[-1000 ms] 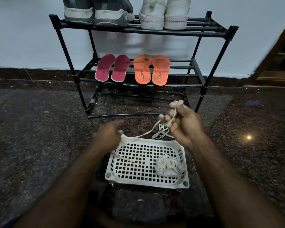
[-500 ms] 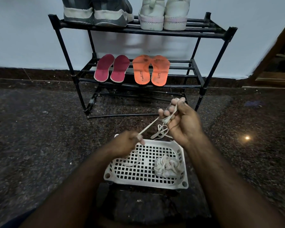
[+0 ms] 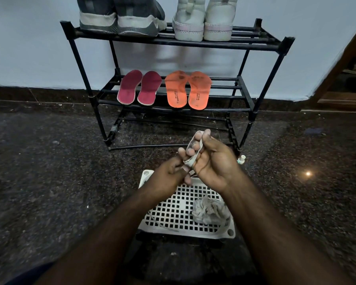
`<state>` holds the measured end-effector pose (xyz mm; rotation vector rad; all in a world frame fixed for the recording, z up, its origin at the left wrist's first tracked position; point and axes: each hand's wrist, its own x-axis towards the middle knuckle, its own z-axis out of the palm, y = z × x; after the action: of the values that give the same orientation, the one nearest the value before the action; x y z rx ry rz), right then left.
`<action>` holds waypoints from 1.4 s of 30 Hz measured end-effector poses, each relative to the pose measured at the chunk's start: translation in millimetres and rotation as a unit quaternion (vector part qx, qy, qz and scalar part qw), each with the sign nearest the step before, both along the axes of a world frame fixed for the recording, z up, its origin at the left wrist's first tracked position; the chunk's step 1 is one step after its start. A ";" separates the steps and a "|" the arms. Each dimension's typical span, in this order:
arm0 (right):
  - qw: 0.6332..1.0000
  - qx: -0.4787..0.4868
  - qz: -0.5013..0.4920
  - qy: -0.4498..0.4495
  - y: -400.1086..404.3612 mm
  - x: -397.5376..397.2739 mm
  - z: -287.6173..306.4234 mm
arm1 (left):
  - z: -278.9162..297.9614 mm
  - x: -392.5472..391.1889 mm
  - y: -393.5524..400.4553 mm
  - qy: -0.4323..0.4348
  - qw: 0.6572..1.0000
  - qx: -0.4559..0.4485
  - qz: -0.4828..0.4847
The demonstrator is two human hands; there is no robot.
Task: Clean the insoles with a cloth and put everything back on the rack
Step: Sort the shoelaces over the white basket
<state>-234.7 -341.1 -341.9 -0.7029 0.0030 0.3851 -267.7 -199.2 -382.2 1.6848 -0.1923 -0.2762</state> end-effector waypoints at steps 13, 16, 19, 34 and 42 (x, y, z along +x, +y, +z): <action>0.999 -0.020 0.038 -0.014 7.0 -7.1 4.7 | -7.5 7.8 -1.6 -0.063 0.995 0.063 0.038; 0.999 -0.031 -0.037 -0.018 3.3 -3.7 7.0 | -7.2 3.1 -4.2 -0.029 0.997 0.071 0.017; 0.979 -0.155 -0.120 -0.053 -3.0 1.5 2.6 | -4.6 2.7 -1.9 -0.040 0.994 0.104 -0.005; 0.886 -0.432 0.168 -0.030 0.3 -10.6 -20.4 | 18.5 11.2 34.8 -0.224 0.939 0.251 0.064; 0.951 -0.187 0.245 -0.020 -14.5 -10.9 -3.4 | 5.3 18.7 42.2 -0.143 0.975 0.134 0.101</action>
<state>-245.6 -355.7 -345.4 -1.0900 -0.1433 0.8619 -248.9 -157.0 -376.9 1.9938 -0.2006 0.1001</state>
